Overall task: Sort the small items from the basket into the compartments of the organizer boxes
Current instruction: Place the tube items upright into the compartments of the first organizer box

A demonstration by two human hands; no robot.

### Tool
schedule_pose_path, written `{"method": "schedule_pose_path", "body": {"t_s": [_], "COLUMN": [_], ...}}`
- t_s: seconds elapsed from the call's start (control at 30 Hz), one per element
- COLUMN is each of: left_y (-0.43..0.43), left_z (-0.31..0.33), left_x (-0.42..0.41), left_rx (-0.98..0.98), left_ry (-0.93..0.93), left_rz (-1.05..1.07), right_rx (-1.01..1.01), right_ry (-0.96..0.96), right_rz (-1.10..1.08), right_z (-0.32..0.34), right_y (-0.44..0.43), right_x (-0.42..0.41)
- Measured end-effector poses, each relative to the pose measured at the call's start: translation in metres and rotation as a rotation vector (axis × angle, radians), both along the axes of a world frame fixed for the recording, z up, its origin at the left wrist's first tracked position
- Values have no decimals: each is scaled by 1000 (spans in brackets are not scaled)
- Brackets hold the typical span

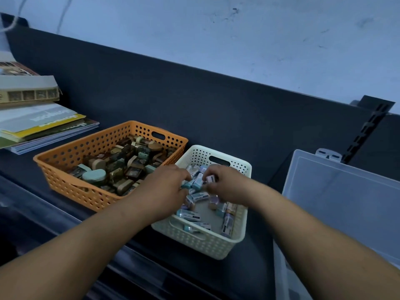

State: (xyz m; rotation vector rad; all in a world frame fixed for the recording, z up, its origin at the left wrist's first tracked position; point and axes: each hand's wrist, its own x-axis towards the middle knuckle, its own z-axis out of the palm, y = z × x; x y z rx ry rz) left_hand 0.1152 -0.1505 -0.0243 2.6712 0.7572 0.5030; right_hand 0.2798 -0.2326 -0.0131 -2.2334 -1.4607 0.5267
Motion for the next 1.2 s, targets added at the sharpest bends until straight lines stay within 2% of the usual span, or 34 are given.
{"method": "schedule_pose_path", "body": {"t_s": [0.1,0.17,0.33,0.47,0.53,0.67,0.93,1.2], "left_y": [-7,-17,-62,-98,-112,-134,-188,-234], "left_z": [9,17,33,38,38,41,49,49], "left_x": [8,16,48,78,90,112,155,191], "left_rx": [-22,-86,-592,-824,-876,-865,-698,-419], "left_ry": [3,-4,-145,-265,-288,-327,-285,-197], "left_rz": [12,-8,-178,-265,-285,-300,-350,-389], "right_rx": [136,196,351,371,358,345,386,399], "right_ry": [283,397,594,641,669,746,693,307], "right_rz": [-89,-123,-174,-219,-254,-368,-501,-618], "right_z": [20,29,39,44,48,53,48,35], "right_y": [-19,-34,-82,-121,-143,-192,-284,-336], "right_x": [5,8,15,24,31,51,88,113]}}
